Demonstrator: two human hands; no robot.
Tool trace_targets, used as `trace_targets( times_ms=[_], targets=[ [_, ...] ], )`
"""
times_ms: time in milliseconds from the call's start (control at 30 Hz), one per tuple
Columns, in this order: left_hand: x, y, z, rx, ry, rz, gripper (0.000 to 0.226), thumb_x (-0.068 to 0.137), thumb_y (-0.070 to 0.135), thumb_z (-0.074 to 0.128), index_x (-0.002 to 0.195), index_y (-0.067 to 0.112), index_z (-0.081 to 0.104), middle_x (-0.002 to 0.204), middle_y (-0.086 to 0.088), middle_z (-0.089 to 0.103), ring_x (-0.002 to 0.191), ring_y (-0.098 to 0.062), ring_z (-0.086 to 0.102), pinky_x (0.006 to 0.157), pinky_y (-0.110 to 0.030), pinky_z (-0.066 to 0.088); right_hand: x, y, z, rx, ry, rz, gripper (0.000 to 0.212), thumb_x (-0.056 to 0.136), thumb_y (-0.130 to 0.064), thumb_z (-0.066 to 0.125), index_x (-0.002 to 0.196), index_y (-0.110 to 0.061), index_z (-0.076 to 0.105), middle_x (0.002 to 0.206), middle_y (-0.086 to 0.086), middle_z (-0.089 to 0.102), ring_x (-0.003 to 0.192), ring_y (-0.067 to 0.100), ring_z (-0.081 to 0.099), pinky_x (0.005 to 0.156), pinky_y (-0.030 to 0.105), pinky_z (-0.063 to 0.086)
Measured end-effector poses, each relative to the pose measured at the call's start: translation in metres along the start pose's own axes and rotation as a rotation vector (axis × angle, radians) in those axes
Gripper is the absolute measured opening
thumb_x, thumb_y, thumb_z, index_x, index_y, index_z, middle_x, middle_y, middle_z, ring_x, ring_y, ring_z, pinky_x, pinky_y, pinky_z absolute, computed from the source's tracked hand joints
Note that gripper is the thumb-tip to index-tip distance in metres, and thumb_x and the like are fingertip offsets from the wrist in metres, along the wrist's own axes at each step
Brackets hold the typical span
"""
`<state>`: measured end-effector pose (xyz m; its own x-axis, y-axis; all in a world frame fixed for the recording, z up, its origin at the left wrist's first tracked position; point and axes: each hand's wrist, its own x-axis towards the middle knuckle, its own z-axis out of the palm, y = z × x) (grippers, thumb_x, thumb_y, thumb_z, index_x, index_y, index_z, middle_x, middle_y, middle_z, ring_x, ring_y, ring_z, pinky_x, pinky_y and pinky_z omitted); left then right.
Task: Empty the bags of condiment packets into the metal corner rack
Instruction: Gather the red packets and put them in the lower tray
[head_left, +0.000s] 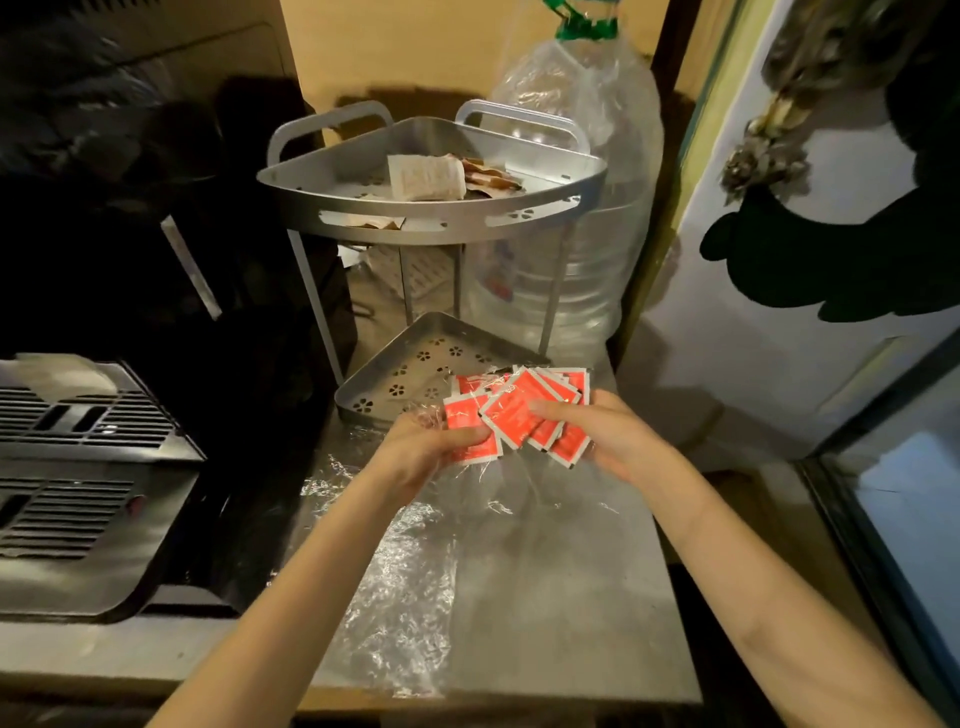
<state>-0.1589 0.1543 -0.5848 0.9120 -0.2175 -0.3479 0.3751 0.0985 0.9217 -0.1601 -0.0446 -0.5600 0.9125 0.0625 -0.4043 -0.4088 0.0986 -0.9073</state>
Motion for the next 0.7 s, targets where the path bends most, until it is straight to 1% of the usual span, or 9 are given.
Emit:
trace_targets(
  times_ms=[100,233,300,333,400,433,500,600,700],
  targets=[
    [-0.005,0.014,-0.003,0.041,-0.022,0.075,0.023,0.071,-0.006,0.068,0.091,0.005,0.067,0.078,-0.005,0.074,0.070,-0.016,0.071,0.066,-0.024,0.058,-0.006,-0.011,0.000,-0.039,-0.106,-0.034,0.027,0.074,-0.002,0.071,0.100,-0.007,0.066,0.085,0.006,0.073,0.070,0.015,0.071,0.063,0.028,0.059],
    [-0.021,0.051,0.001,0.113,0.002,0.278,0.030,0.067,-0.006,0.071,0.089,0.014,0.065,0.072,0.005,0.074,0.068,-0.008,0.070,0.059,-0.016,0.053,-0.017,-0.041,0.006,-0.078,-0.182,-0.184,0.026,0.073,0.001,0.069,0.095,-0.012,0.065,0.089,0.005,0.072,0.075,0.013,0.071,0.062,0.026,0.059],
    [-0.032,0.073,0.004,0.171,0.021,0.403,0.033,0.065,-0.006,0.073,0.088,0.016,0.065,0.069,0.013,0.073,0.068,-0.002,0.069,0.058,-0.009,0.049,-0.022,-0.057,0.011,-0.091,-0.199,-0.315,0.030,0.066,-0.002,0.073,0.092,-0.015,0.067,0.087,0.003,0.072,0.077,0.014,0.071,0.068,0.028,0.059],
    [-0.037,0.085,0.005,0.199,0.022,0.459,0.034,0.064,-0.005,0.074,0.089,0.017,0.066,0.072,0.014,0.073,0.071,-0.001,0.069,0.061,-0.009,0.049,-0.025,-0.065,0.013,-0.098,-0.207,-0.385,0.034,0.059,-0.006,0.076,0.091,-0.017,0.067,0.087,0.002,0.073,0.081,0.015,0.071,0.073,0.031,0.059],
    [-0.046,0.105,0.007,0.239,0.011,0.575,0.035,0.062,-0.003,0.076,0.090,0.016,0.067,0.079,0.014,0.074,0.081,-0.005,0.070,0.072,-0.015,0.053,-0.029,-0.079,0.017,-0.099,-0.220,-0.512,0.045,0.049,-0.016,0.080,0.092,-0.021,0.069,0.090,-0.001,0.074,0.091,0.018,0.070,0.081,0.034,0.057],
    [-0.051,0.113,0.008,0.255,0.008,0.632,0.035,0.061,-0.001,0.076,0.091,0.015,0.067,0.081,0.014,0.074,0.084,-0.007,0.070,0.077,-0.018,0.054,-0.031,-0.085,0.018,-0.101,-0.230,-0.567,0.049,0.047,-0.019,0.081,0.095,-0.023,0.069,0.094,-0.001,0.074,0.096,0.020,0.068,0.085,0.035,0.056],
    [-0.059,0.127,0.010,0.297,0.019,0.746,0.032,0.059,0.006,0.076,0.089,0.016,0.067,0.078,0.019,0.073,0.082,-0.003,0.070,0.076,-0.017,0.054,-0.035,-0.095,0.021,-0.110,-0.246,-0.663,0.050,0.049,-0.022,0.082,0.097,-0.027,0.069,0.100,-0.002,0.073,0.103,0.020,0.066,0.090,0.035,0.053],
    [-0.067,0.144,0.011,0.407,0.064,0.870,0.025,0.059,0.019,0.073,0.082,0.024,0.064,0.069,0.031,0.068,0.075,0.006,0.067,0.064,-0.008,0.050,-0.042,-0.106,0.025,-0.149,-0.212,-0.779,0.047,0.049,-0.026,0.081,0.094,-0.032,0.067,0.093,-0.014,0.074,0.099,0.009,0.067,0.084,0.024,0.054],
    [-0.062,0.155,0.007,0.489,0.071,0.963,0.029,0.068,0.008,0.072,0.092,0.021,0.064,0.073,0.033,0.067,0.081,0.009,0.066,0.069,-0.007,0.049,-0.043,-0.111,0.026,-0.161,-0.182,-0.855,0.045,0.056,-0.013,0.075,0.096,-0.026,0.062,0.087,-0.020,0.073,0.093,0.002,0.067,0.078,0.018,0.053]
  ],
)
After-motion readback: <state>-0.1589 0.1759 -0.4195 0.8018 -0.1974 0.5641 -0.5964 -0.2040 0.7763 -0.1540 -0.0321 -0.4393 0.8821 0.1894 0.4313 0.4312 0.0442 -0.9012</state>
